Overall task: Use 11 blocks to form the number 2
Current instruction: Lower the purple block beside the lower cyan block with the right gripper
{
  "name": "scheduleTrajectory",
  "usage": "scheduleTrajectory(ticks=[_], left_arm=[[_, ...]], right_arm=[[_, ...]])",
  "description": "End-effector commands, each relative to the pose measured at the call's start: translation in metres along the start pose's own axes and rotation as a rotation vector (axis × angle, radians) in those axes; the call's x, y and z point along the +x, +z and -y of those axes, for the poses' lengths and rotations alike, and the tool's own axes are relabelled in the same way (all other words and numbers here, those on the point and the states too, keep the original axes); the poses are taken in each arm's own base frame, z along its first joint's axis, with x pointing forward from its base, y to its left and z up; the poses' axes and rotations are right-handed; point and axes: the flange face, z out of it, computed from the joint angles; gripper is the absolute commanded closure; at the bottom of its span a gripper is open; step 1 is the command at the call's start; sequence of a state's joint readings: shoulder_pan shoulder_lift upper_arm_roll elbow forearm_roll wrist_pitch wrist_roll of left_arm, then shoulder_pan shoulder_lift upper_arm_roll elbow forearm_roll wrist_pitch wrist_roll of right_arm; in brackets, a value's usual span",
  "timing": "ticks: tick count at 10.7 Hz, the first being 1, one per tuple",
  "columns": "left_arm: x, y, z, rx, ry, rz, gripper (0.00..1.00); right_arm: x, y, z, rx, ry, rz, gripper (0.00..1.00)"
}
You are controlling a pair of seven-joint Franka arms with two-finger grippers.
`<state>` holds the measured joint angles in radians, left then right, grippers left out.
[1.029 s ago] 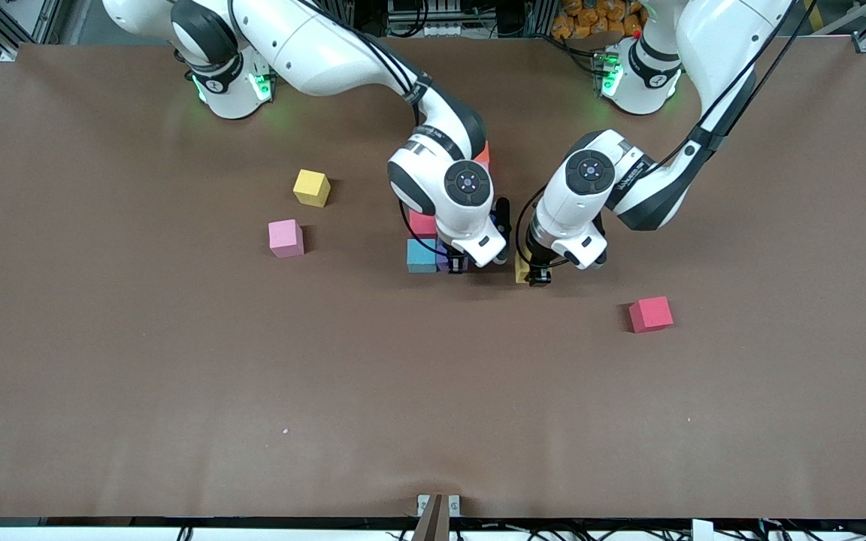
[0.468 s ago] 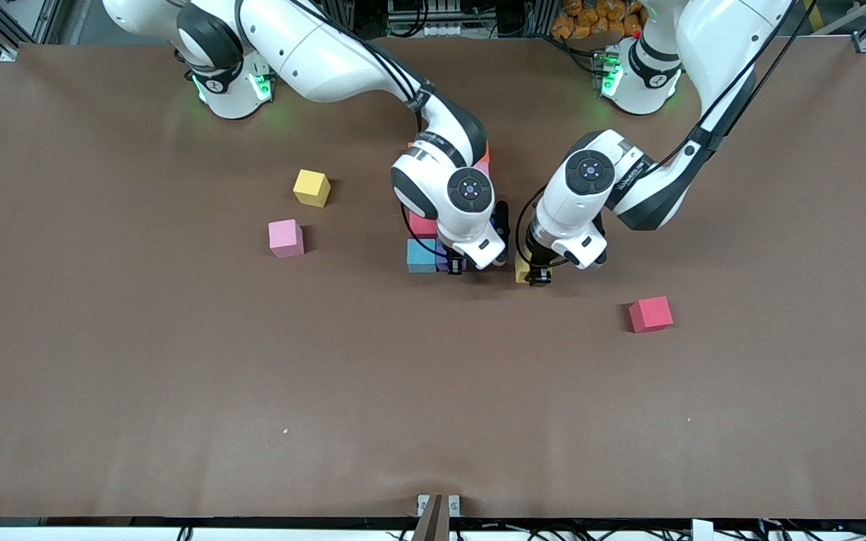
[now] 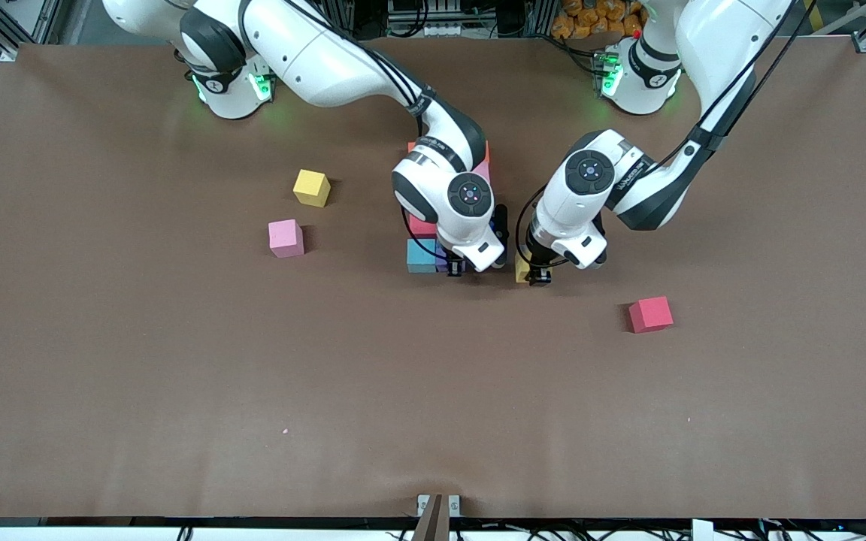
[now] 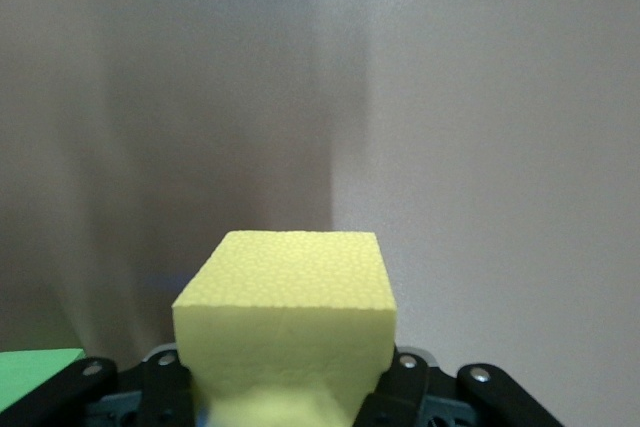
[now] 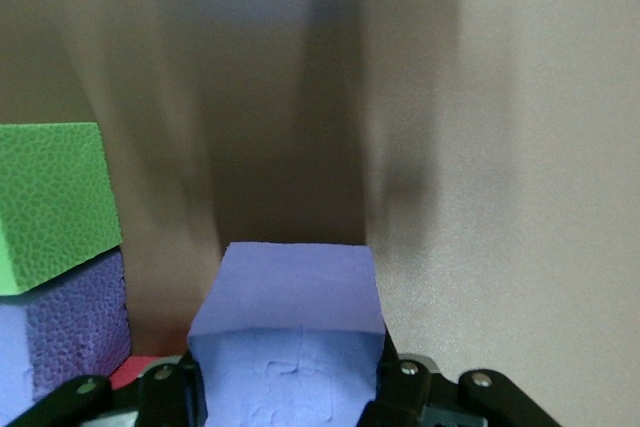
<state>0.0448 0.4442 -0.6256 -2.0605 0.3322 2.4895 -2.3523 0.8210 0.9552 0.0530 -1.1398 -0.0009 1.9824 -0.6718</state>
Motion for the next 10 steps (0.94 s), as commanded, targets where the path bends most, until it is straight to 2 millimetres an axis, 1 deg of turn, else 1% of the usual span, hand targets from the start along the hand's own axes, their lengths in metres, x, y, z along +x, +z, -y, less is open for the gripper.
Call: scheduleTrajectory(ticks=[1, 2, 3, 4, 5, 6, 8, 9, 10], left_arm=[[0.003, -0.008, 0.004, -0.003, 0.013, -0.012, 0.49], [0.003, -0.008, 0.004, -0.002, 0.014, -0.013, 0.49], [0.003, -0.008, 0.004, -0.002, 0.014, -0.013, 0.49], [0.003, -0.008, 0.004, -0.002, 0.014, -0.013, 0.49], [0.003, -0.008, 0.004, -0.002, 0.014, -0.013, 0.49], [0.003, -0.008, 0.004, -0.002, 0.014, -0.013, 0.49], [0.003, -0.008, 0.004, -0.003, 0.015, -0.013, 0.49], [0.003, -0.008, 0.004, -0.003, 0.015, -0.013, 0.49], [0.001, -0.008, 0.005, -0.002, 0.016, -0.012, 0.49]], right_arm=[[0.006, 0.002, -0.002, 0.000, 0.018, -0.014, 0.72], [0.006, 0.003, -0.002, 0.000, 0.021, -0.014, 0.68], [0.006, 0.003, -0.002, 0.000, 0.028, -0.014, 0.59], [0.005, 0.004, -0.004, -0.001, 0.031, -0.013, 0.35], [0.005, 0.004, -0.004, -0.004, 0.033, -0.017, 0.03], [0.005, 0.004, -0.004, -0.005, 0.032, -0.016, 0.00], [0.005, 0.000, -0.004, -0.007, 0.030, -0.018, 0.00], [0.006, -0.006, -0.003, -0.008, 0.029, -0.021, 0.00], [0.007, -0.017, -0.002, -0.011, 0.027, -0.031, 0.00]])
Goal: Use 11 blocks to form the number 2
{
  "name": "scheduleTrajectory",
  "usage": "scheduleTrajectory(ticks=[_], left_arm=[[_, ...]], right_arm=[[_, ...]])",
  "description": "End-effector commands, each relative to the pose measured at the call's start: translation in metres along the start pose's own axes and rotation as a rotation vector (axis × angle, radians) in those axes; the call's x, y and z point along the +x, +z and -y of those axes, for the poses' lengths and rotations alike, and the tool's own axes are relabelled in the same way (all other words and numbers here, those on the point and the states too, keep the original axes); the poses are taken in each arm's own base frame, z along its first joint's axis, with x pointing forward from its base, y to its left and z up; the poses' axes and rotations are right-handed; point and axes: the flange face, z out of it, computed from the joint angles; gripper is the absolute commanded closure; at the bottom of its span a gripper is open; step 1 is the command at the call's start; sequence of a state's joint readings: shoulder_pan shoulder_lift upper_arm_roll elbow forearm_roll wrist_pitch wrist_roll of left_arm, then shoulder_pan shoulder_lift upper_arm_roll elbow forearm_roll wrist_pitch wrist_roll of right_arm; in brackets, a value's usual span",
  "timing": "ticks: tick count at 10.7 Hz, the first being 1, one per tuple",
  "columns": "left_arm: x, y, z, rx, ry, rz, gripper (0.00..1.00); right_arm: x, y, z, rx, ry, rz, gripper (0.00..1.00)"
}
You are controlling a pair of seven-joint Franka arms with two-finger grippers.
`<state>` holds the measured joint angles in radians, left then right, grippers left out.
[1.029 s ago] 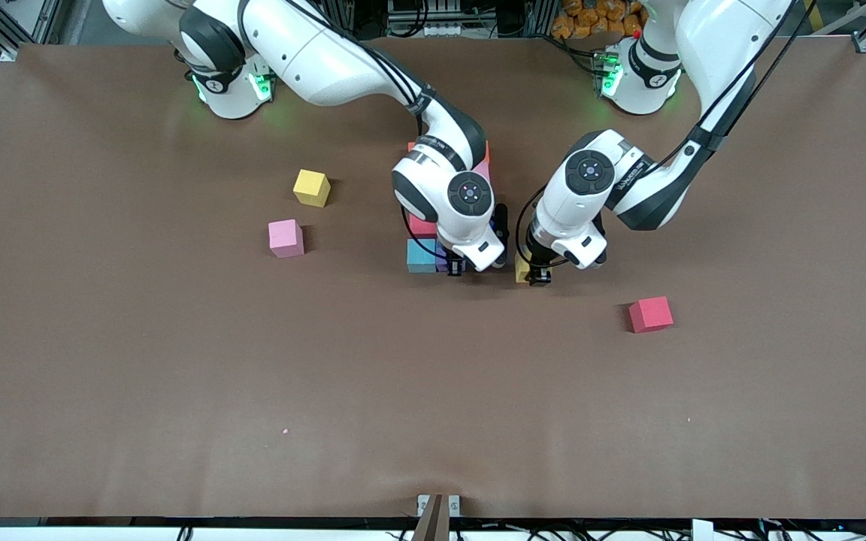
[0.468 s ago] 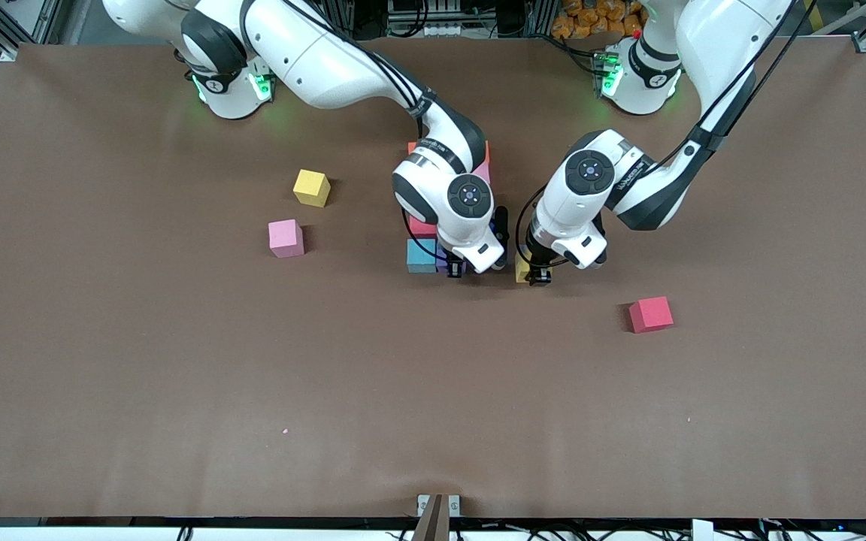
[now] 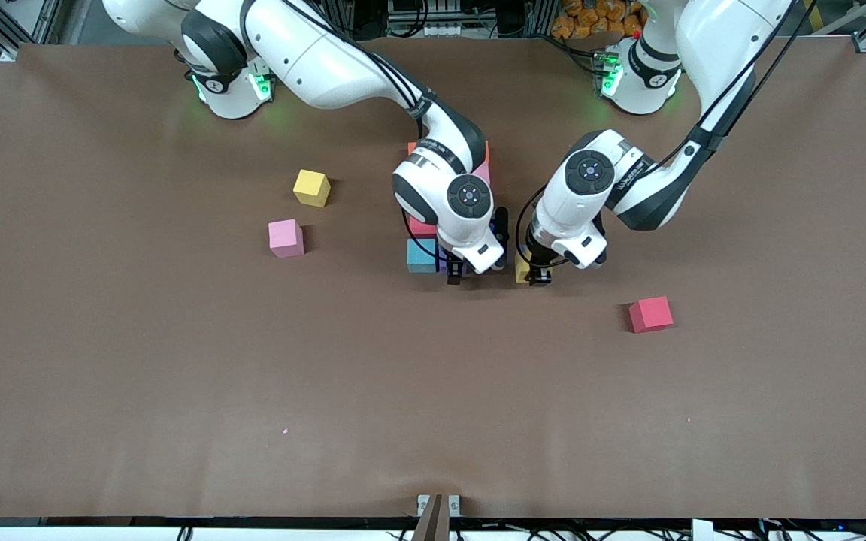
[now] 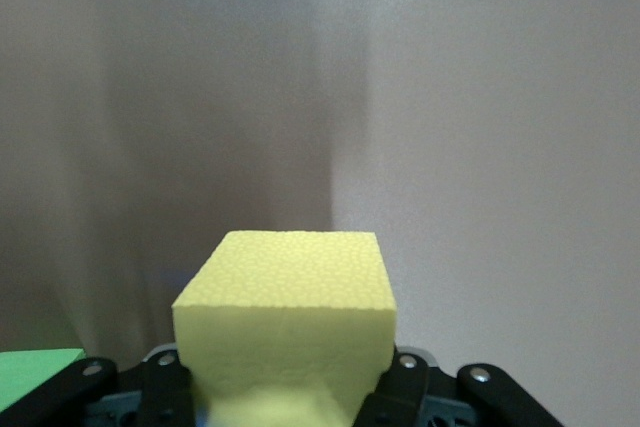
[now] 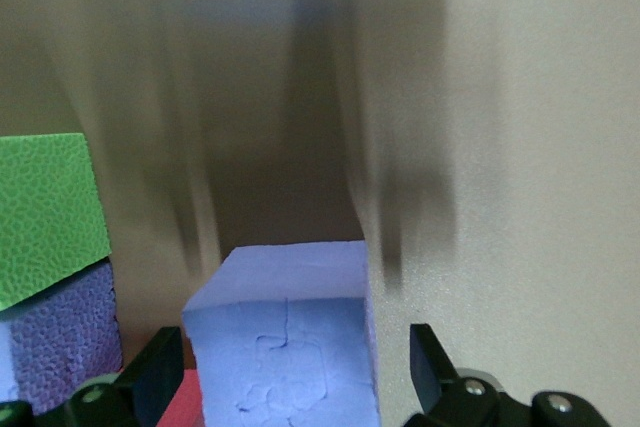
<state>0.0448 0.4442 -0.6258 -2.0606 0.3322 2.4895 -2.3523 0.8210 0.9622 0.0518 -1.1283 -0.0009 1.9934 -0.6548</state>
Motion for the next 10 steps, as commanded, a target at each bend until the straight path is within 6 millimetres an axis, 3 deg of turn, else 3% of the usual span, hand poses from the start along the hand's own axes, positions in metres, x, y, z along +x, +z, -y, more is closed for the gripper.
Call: scheduleTrajectory(ticks=[1, 5, 6, 8, 10], left_arm=[[-0.002, -0.007, 0.007, 0.000, 0.021, -0.012, 0.49], [-0.021, 0.011, 0.025, 0.040, 0.051, -0.006, 0.49], [-0.023, 0.014, 0.026, 0.046, 0.053, -0.004, 0.49], [-0.042, 0.027, 0.037, 0.073, 0.080, 0.006, 0.49], [-0.055, 0.039, 0.042, 0.096, 0.073, 0.018, 0.49]], right_arm=[[0.005, -0.026, 0.002, 0.000, 0.008, -0.027, 0.00], [-0.008, -0.077, 0.006, 0.052, 0.034, -0.026, 0.00], [-0.019, -0.089, -0.002, 0.069, 0.054, -0.025, 0.00], [-0.062, -0.108, -0.039, 0.071, 0.108, 0.000, 0.00], [-0.117, -0.115, -0.093, 0.059, 0.215, -0.016, 0.00]])
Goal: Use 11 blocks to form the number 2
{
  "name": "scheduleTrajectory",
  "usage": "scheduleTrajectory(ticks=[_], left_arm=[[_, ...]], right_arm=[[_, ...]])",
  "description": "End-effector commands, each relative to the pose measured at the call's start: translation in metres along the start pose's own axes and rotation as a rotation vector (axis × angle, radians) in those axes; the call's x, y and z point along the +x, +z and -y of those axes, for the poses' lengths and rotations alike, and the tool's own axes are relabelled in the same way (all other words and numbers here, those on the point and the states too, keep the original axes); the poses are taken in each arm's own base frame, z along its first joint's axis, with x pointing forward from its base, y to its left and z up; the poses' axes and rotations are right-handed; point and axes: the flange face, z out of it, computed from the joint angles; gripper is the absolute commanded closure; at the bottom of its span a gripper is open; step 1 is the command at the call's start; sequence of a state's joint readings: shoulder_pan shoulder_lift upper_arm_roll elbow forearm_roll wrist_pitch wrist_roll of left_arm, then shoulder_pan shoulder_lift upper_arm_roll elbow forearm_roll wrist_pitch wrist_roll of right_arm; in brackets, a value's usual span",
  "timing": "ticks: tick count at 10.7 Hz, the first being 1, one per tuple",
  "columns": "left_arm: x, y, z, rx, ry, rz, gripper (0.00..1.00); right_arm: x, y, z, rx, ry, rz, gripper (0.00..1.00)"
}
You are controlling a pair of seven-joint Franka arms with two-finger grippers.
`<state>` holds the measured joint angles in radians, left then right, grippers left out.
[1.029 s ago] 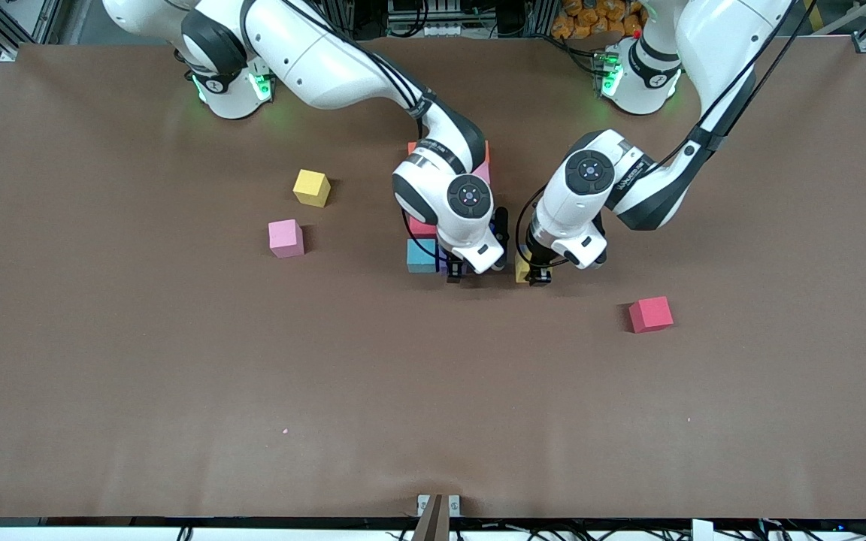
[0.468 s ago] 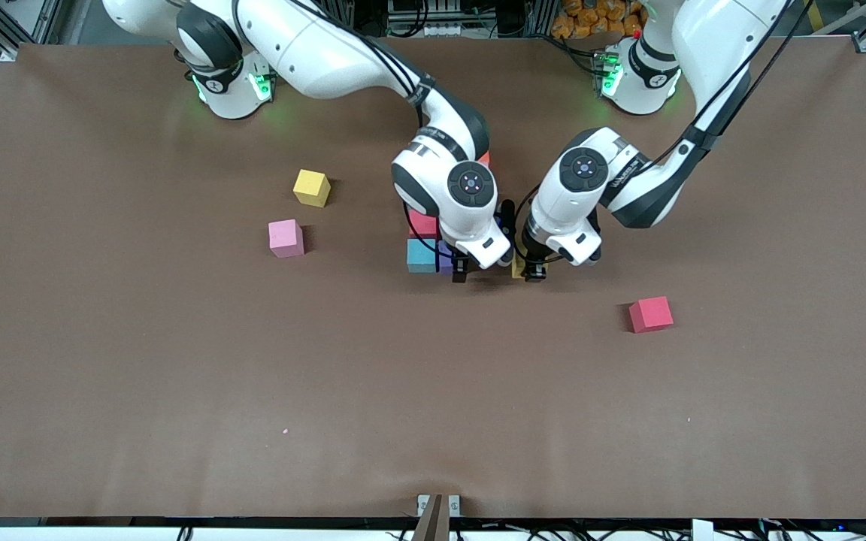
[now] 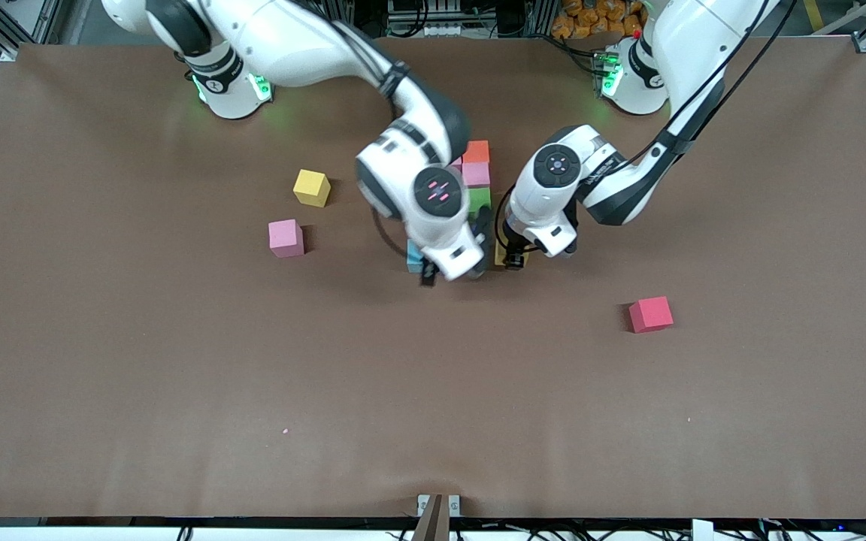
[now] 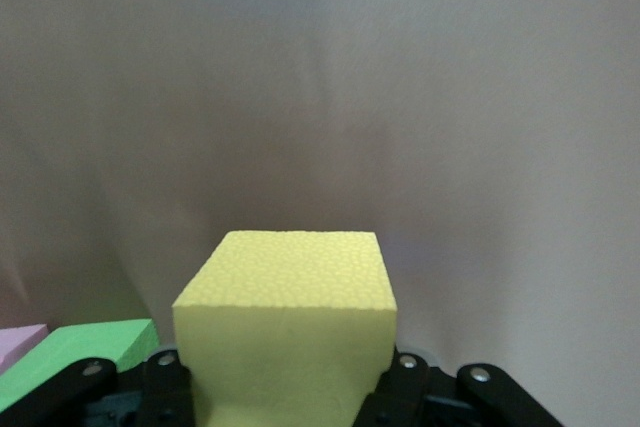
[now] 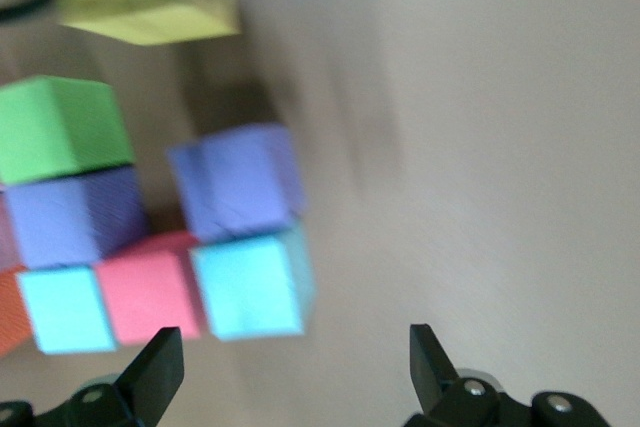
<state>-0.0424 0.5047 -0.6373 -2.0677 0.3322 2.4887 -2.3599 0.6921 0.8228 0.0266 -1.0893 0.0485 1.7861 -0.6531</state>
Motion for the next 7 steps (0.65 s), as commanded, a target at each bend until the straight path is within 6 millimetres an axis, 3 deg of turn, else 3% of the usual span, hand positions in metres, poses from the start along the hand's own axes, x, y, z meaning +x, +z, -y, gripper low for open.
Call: scheduleTrajectory(ticks=[1, 4, 7], left_arm=[[-0.020, 0.009, -0.004, 0.023, -0.017, 0.025, 0.49], [-0.035, 0.021, -0.005, 0.038, -0.053, 0.040, 0.49], [-0.037, 0.031, -0.003, 0.049, -0.091, 0.035, 0.49]], right_arm=[[-0.056, -0.011, -0.061, 0.006, 0.118, -0.014, 0.00], [-0.148, -0.030, -0.147, -0.020, 0.292, -0.064, 0.00], [-0.226, -0.034, -0.202, -0.033, 0.418, -0.088, 0.00]])
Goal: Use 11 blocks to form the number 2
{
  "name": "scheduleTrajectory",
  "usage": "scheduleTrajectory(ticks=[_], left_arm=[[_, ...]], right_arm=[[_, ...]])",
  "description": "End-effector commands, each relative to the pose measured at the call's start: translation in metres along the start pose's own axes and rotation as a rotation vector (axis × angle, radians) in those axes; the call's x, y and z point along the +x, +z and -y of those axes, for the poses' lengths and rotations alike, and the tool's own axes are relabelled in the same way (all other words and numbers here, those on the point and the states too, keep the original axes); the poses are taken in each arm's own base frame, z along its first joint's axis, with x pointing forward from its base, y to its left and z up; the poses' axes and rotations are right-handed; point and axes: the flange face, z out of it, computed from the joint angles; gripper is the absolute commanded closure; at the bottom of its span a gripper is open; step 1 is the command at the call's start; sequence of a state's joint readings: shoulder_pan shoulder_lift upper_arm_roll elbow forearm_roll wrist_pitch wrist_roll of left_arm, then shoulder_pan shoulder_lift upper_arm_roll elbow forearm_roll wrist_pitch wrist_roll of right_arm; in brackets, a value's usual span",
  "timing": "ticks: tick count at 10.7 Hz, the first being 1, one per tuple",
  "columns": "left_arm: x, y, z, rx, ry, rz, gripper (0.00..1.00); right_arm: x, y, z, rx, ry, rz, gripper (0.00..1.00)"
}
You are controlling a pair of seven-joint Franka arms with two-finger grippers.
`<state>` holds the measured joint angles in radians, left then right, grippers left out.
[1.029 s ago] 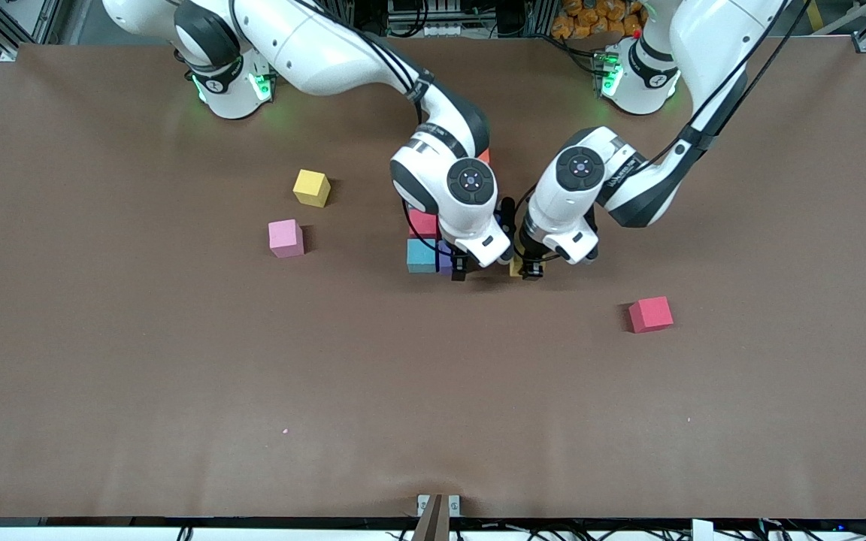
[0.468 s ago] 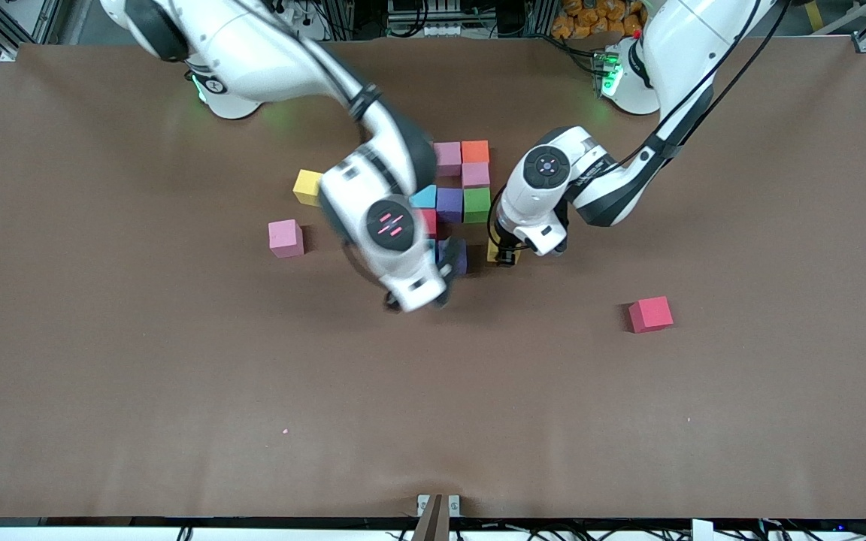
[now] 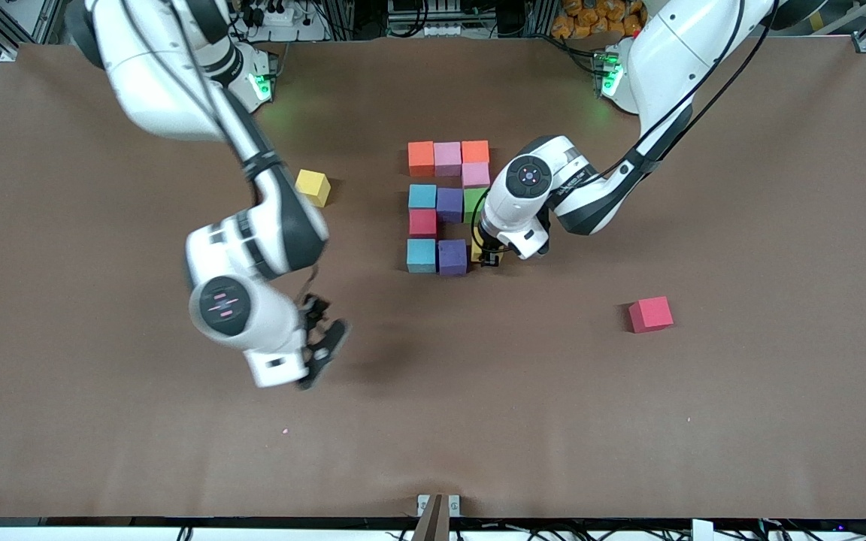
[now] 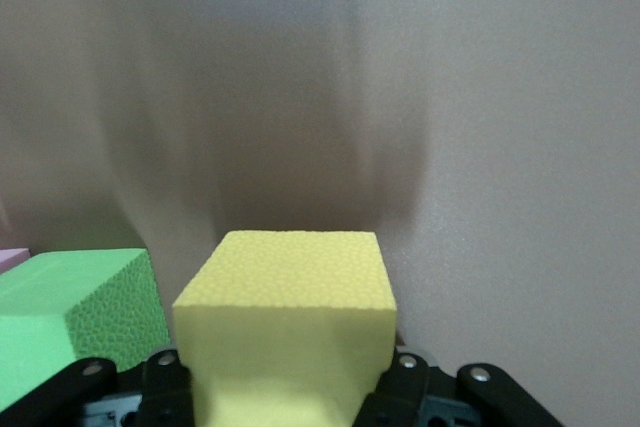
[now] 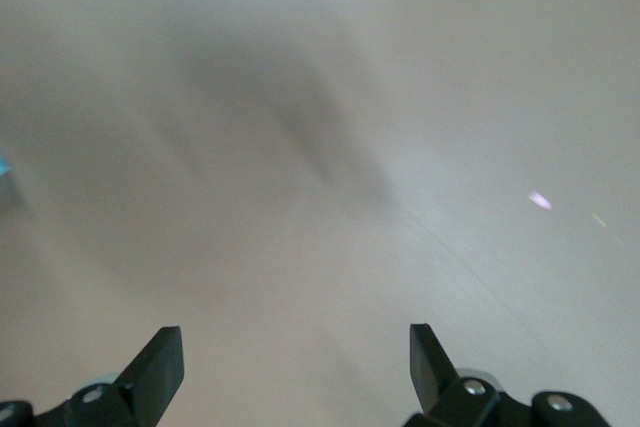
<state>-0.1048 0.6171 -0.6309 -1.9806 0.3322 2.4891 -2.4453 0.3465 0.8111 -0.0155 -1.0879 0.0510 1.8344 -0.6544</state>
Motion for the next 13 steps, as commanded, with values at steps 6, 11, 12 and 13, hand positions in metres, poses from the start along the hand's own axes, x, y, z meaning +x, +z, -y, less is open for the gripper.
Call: scheduleTrajectory(ticks=[6, 11, 12, 13], left_arm=[[-0.013, 0.018, -0.004, -0.046, -0.082, -0.059, 0.49], [-0.016, 0.020, -0.006, -0.077, -0.013, -0.080, 0.47], [-0.017, 0.021, -0.006, -0.080, -0.008, -0.081, 0.47], [-0.022, 0.022, -0.006, -0.082, -0.004, -0.077, 0.47]], right_arm=[[-0.034, -0.013, -0.043, -0.011, 0.097, -0.044, 0.00], [-0.033, -0.013, -0.042, -0.006, 0.096, -0.046, 0.00], [-0.033, -0.015, -0.042, -0.008, 0.096, -0.048, 0.00], [-0.033, -0.015, -0.042, -0.008, 0.097, -0.050, 0.00]])
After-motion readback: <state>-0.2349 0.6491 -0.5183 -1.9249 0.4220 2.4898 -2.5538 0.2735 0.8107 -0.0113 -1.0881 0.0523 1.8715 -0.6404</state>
